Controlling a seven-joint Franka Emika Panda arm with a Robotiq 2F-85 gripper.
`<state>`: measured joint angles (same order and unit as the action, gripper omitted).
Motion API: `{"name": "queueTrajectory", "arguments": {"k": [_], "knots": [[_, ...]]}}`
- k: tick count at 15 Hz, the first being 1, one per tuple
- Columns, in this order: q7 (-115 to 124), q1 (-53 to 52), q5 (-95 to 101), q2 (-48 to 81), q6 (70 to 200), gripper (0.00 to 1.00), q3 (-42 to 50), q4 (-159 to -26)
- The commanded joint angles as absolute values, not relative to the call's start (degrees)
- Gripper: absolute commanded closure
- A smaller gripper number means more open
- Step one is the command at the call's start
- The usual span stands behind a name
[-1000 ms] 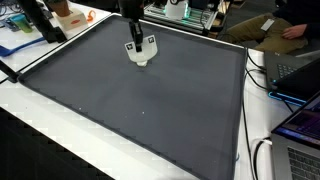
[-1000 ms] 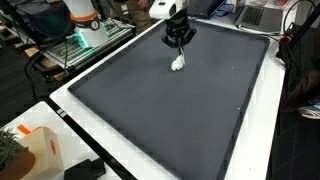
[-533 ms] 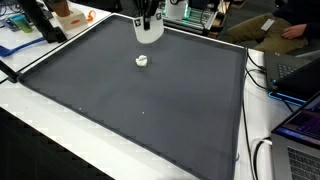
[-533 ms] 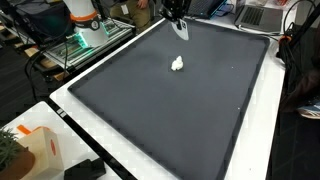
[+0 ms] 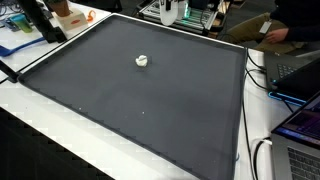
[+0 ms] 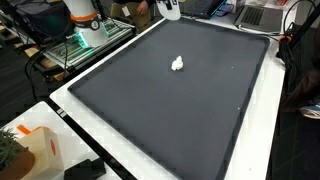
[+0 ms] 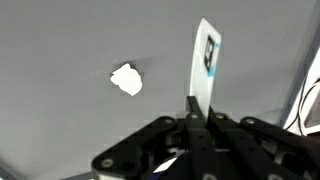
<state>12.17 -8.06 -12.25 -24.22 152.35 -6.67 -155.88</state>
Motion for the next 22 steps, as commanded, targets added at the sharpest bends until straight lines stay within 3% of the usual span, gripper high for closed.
{"name": "queueTrajectory", "arguments": {"k": [1, 6, 13, 14, 16, 22], "knots": [[11.9, -8.0, -12.2, -24.8, 152.1, 0.96, -6.7, -156.2], [12.0, -7.8, -11.9, -25.5, 150.6, 0.99, -6.8, -156.4], [-2.3, -18.7, -27.3, -31.8, 137.8, 0.99, -0.6, -159.1], [-3.2, -19.0, -28.9, -31.4, 136.2, 0.71, 0.3, -157.9], [-2.5, -15.8, -27.6, -31.4, 135.7, 0.66, 0.4, -157.7], [12.3, -4.4, -9.2, -31.6, 145.2, 0.19, -10.3, -158.1]]}}
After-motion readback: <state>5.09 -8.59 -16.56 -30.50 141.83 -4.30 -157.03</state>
